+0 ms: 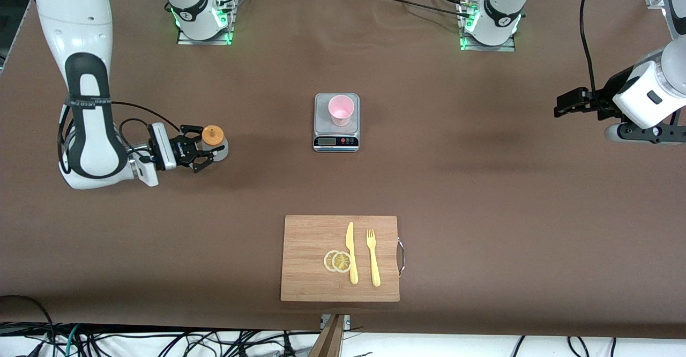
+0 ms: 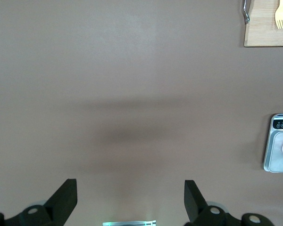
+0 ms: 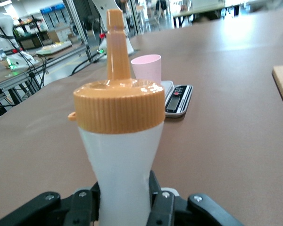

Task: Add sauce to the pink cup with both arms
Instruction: 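Carry the sauce bottle back with the right gripper to its spot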

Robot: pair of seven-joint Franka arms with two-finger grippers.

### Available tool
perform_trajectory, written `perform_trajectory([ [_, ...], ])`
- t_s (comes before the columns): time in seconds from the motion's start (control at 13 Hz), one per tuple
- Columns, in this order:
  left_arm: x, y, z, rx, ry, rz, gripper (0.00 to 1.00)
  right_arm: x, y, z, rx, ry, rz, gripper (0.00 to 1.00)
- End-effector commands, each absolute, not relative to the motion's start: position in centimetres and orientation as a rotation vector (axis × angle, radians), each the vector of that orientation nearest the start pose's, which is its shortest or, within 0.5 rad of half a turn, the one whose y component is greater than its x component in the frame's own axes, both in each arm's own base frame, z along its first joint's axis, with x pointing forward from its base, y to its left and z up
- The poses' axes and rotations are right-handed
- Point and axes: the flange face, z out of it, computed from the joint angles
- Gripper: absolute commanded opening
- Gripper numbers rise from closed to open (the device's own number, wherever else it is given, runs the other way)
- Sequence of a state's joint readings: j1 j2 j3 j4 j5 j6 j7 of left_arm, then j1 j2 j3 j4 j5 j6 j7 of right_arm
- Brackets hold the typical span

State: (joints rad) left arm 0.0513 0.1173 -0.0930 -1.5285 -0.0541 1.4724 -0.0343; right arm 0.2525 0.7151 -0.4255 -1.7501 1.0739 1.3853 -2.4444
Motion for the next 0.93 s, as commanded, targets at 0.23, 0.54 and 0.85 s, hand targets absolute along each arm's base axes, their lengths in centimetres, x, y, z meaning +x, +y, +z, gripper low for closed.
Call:
perform_trajectory([
  [0.23, 57.5, -2.6, 57.6, -3.177, 0.041, 0.268, 1.0, 59.3, -2.5, 13.7, -1.069, -1.591, -0.773, 0.33],
  [0.54, 57.5, -2.6, 57.6, -3.177, 0.041, 0.268, 1.0, 59.2, -3.1, 13.8, -1.069, -1.584, -0.778, 1.0],
  [0.85, 57.5, -2.6, 57.6, -3.177, 0.041, 0.268, 1.0, 58.8, -6.4, 14.5, -1.107, -1.62, -0.696, 1.0],
])
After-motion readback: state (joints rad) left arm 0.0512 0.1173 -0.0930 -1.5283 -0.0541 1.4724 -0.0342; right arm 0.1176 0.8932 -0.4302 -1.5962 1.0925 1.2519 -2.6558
